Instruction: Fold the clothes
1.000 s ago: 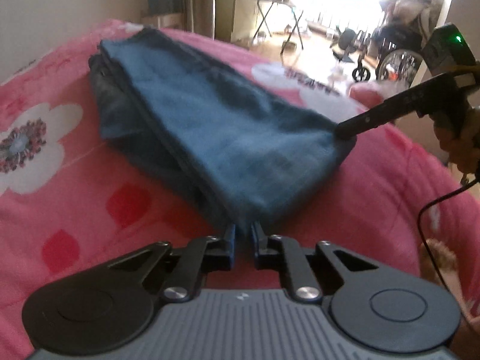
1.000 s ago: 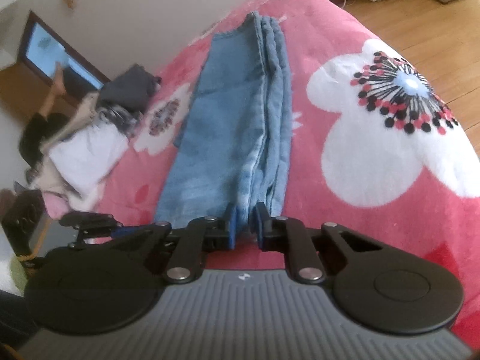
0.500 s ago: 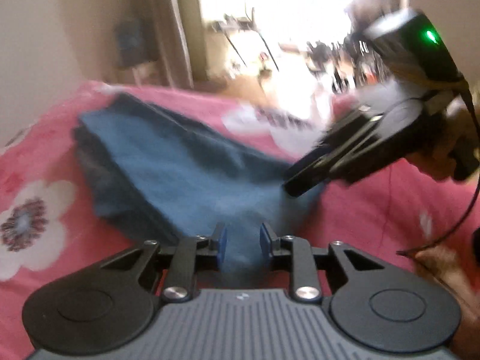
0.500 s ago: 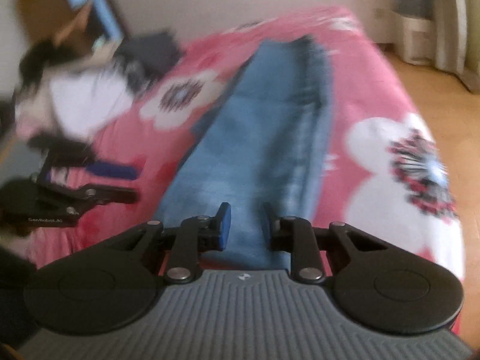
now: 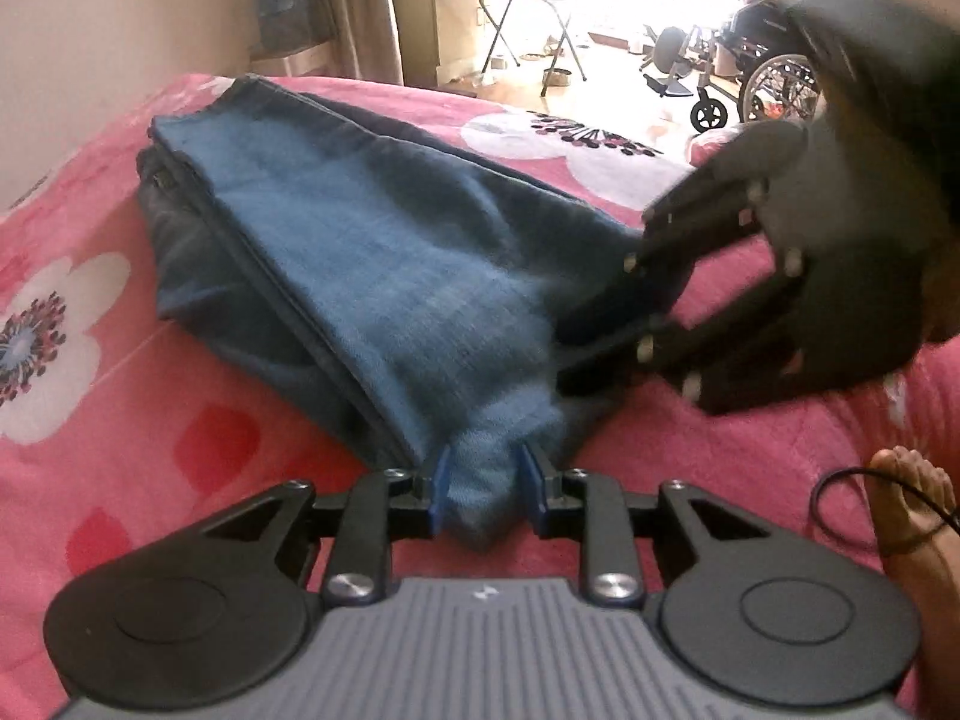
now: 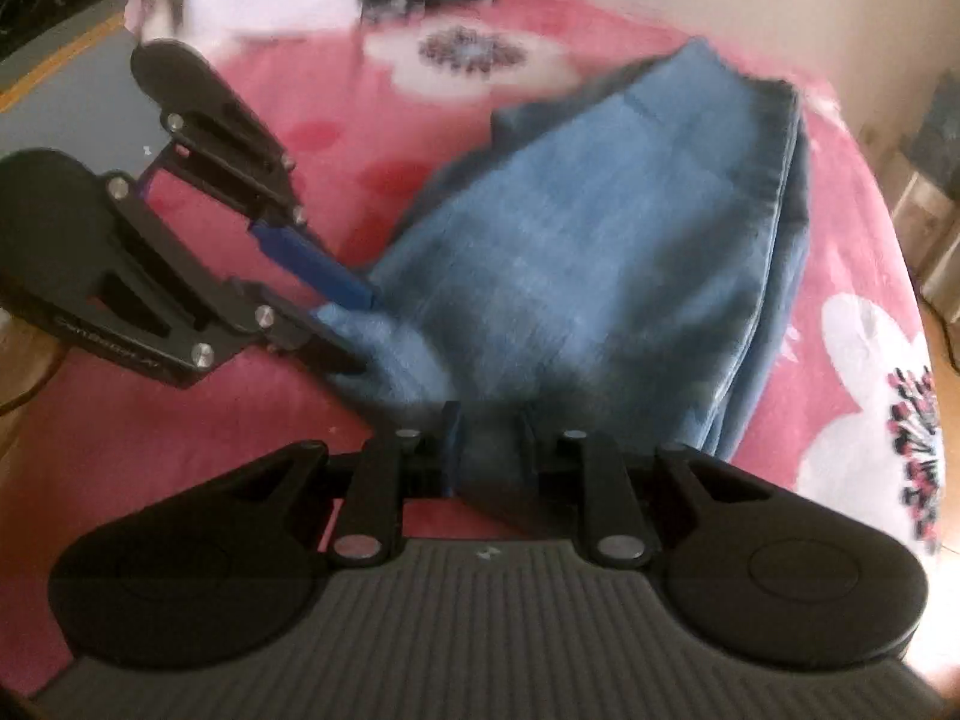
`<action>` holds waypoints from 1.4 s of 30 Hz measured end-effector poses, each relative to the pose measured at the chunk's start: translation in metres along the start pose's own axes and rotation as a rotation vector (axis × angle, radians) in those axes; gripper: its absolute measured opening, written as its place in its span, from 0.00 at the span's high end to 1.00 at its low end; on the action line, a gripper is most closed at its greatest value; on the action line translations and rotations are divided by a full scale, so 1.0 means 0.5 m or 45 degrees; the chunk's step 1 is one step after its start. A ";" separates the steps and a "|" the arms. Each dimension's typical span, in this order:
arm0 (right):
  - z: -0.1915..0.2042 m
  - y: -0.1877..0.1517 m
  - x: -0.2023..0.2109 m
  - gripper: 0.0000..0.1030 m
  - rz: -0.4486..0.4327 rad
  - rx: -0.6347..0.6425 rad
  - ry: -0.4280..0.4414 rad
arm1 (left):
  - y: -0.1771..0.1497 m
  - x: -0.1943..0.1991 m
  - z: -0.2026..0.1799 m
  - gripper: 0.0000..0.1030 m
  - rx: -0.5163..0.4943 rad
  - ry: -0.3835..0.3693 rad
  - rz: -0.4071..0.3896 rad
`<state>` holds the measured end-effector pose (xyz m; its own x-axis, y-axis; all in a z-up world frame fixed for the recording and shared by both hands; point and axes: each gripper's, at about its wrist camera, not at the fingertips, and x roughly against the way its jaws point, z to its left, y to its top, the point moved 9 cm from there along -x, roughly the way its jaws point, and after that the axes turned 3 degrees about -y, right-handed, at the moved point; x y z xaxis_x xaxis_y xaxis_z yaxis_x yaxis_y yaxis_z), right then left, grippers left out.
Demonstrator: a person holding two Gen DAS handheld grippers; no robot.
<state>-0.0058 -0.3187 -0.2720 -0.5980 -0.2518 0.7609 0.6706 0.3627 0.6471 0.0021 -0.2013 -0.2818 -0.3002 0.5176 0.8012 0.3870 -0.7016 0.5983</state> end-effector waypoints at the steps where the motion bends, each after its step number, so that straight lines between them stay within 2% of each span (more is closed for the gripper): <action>1: -0.006 0.007 0.005 0.82 0.012 -0.042 0.018 | -0.003 0.003 -0.002 0.70 -0.011 0.003 0.004; 3: -0.012 0.042 0.024 0.83 -0.005 -0.116 0.068 | -0.011 0.004 -0.002 0.68 -0.001 0.005 0.010; 6: -0.014 0.084 0.006 0.83 -0.028 -0.058 0.043 | -0.023 0.002 -0.003 0.64 0.017 0.016 0.021; 12: -0.043 0.089 -0.059 0.83 0.052 -0.167 0.107 | -0.037 0.006 0.002 0.63 0.091 0.029 0.059; 15: -0.049 0.138 -0.037 0.83 -0.024 -0.184 0.126 | -0.039 0.016 0.003 0.64 0.125 0.022 0.064; 18: -0.044 0.160 -0.073 0.83 -0.030 -0.200 0.155 | -0.042 0.018 0.001 0.64 0.129 0.023 0.071; 20: -0.039 0.141 -0.119 0.83 0.004 -0.210 0.139 | -0.042 0.023 -0.002 0.64 0.133 0.025 0.069; 22: -0.042 0.134 -0.127 0.83 -0.028 -0.248 0.146 | -0.037 0.038 0.001 0.64 0.123 0.040 0.039; 27: -0.112 0.143 -0.026 0.84 -0.125 -0.434 0.107 | 0.004 0.104 0.042 0.64 0.167 0.102 -0.157; 29: -0.143 0.128 0.020 0.83 -0.157 -0.504 0.080 | 0.016 0.074 0.045 0.64 0.169 0.097 -0.140; 32: -0.159 0.081 0.041 0.83 -0.136 -0.540 0.037 | 0.034 0.028 0.050 0.64 0.173 0.090 -0.115; 34: -0.159 0.039 0.015 0.84 -0.079 -0.519 -0.012 | 0.046 -0.002 0.054 0.63 0.175 0.085 -0.098; 36: -0.157 0.013 -0.022 0.86 -0.077 -0.503 -0.029 | 0.058 -0.033 0.057 0.63 0.177 0.080 -0.081; 39: -0.174 0.026 -0.005 0.90 -0.089 -0.568 -0.036 | 0.069 -0.056 0.060 0.63 0.190 0.084 -0.064; 42: -0.180 0.038 0.034 0.88 -0.125 -0.592 -0.033 | 0.067 -0.047 0.061 0.63 0.216 0.105 -0.057</action>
<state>0.0361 -0.3966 -0.2424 -0.6751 -0.2399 0.6976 0.7322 -0.1032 0.6732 0.0487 -0.2220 -0.2803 -0.3884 0.4998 0.7742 0.5107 -0.5826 0.6323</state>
